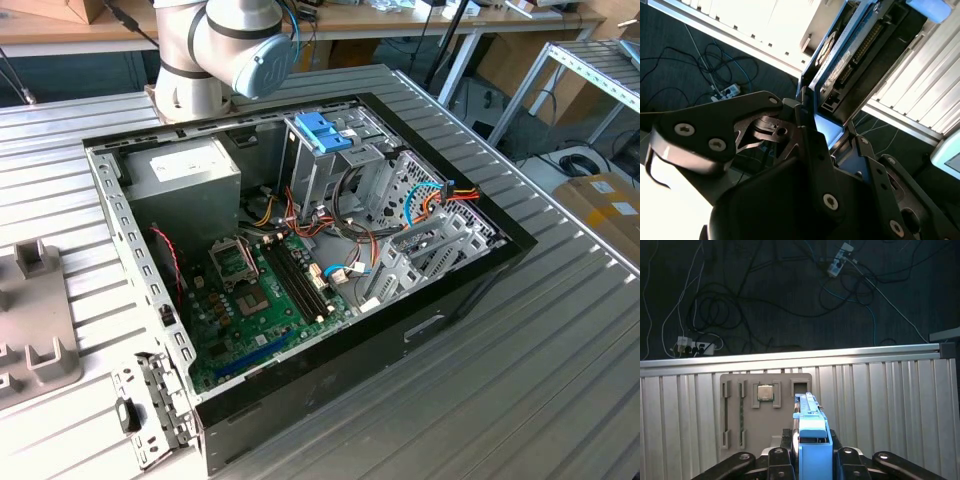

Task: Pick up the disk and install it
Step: 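Pick up the disk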

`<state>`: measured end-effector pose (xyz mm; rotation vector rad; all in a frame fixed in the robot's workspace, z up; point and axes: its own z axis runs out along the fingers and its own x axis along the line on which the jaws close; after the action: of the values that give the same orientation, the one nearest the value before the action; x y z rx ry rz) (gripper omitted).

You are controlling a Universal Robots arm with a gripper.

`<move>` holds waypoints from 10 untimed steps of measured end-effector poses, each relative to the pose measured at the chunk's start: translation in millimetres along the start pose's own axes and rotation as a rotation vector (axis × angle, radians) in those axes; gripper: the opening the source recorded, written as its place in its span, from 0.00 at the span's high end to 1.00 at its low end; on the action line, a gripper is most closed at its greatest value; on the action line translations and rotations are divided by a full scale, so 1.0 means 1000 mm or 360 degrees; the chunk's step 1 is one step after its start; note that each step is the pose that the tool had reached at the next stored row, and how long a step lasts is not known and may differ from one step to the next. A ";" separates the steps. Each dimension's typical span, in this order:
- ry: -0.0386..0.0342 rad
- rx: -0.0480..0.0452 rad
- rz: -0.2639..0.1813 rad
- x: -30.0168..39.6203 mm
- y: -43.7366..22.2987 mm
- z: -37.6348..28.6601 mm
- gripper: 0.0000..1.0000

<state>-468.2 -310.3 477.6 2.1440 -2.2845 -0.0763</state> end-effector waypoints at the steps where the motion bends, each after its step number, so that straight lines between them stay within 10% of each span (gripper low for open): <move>1: 0.0000 0.0000 0.0000 0.0000 0.0000 -0.0007 0.63; 10: 0.0000 0.0000 0.0000 -0.0002 0.0003 -0.0073 0.63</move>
<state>-468.2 -310.2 484.9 2.1440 -2.2845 -0.0763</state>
